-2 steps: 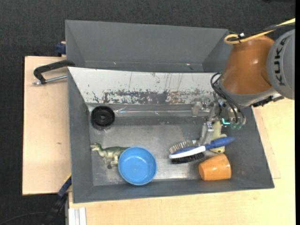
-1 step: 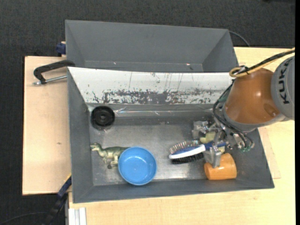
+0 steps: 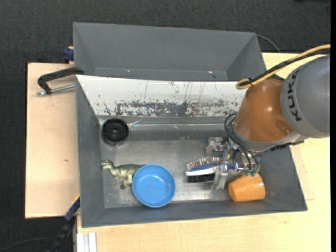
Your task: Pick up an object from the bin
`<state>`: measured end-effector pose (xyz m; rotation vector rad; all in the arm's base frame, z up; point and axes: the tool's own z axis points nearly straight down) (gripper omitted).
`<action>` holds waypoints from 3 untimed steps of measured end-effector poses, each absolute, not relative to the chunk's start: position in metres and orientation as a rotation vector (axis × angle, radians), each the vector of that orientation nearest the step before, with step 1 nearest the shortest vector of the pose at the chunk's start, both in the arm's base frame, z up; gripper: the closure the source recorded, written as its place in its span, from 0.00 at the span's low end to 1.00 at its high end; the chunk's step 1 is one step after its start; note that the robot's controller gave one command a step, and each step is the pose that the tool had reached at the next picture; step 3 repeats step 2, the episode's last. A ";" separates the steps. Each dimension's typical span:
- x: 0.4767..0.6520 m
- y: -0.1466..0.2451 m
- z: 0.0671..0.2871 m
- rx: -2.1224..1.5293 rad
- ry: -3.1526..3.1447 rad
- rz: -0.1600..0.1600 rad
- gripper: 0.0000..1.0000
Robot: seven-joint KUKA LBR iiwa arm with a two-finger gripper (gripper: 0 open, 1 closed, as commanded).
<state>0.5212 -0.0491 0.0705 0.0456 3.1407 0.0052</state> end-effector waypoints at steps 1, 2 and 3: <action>0.521 -0.051 0.070 0.047 3.142 0.002 1.00; 0.538 -0.042 0.286 -0.463 3.094 -0.003 1.00; 0.538 -0.042 0.286 -0.463 3.094 -0.003 1.00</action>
Offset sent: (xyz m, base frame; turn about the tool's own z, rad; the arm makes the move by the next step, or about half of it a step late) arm 0.0000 0.0000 0.0000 0.0000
